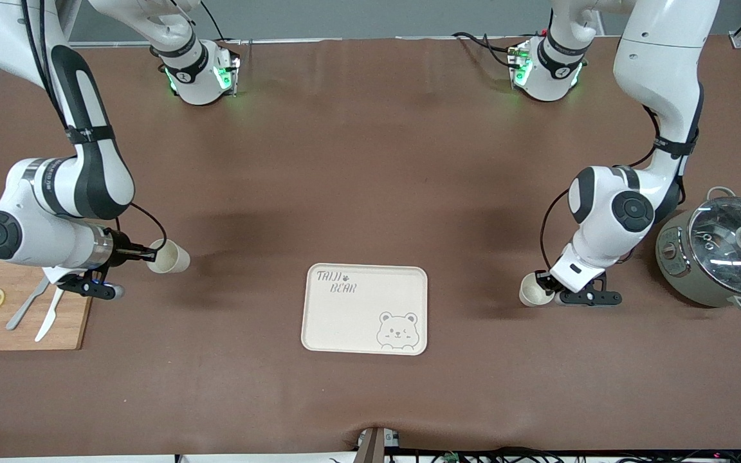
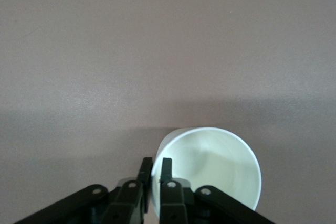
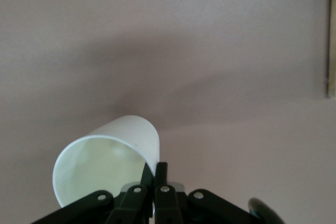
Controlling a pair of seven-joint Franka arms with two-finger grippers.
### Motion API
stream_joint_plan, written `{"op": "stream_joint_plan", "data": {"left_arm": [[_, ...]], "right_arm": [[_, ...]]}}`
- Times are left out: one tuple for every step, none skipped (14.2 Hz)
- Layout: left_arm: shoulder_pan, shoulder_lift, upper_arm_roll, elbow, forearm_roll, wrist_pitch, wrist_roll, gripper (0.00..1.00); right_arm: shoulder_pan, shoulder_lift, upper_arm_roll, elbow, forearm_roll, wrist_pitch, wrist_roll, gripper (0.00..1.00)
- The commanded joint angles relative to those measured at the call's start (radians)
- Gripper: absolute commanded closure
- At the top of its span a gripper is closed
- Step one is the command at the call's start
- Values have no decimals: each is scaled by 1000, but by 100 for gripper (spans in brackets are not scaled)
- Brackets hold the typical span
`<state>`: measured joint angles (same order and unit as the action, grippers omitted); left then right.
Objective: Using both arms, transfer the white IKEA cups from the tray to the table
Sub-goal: 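Set the cups down on the table and open both grippers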
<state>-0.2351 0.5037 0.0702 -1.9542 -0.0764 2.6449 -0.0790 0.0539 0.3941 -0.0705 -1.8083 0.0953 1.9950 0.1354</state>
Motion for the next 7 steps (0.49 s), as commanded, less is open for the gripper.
{"op": "stream_joint_plan", "data": {"left_arm": [[2, 3, -9, -6, -23, 20, 15, 82], [2, 3, -9, -6, -23, 20, 15, 69], [2, -4, -9, -6, -23, 20, 10, 41], [2, -11, -9, -8, -25, 17, -1, 12], [2, -22, -9, -8, -25, 14, -2, 0], [0, -31, -9, -8, -25, 10, -5, 0], [0, -43, -9, -8, -25, 9, -13, 0]], "right_arm": [[-48, -43, 11, -74, -14, 50, -89, 100], [-63, -46, 11, -92, -14, 68, -120, 100], [-72, -44, 11, -98, -14, 76, -135, 100], [-81, -40, 9, -100, -16, 83, -143, 100], [-89, -38, 8, -114, -22, 106, -161, 100], [-94, -38, -6, -143, -31, 152, -198, 100], [-94, -38, -23, -160, -31, 175, -238, 100]]}}
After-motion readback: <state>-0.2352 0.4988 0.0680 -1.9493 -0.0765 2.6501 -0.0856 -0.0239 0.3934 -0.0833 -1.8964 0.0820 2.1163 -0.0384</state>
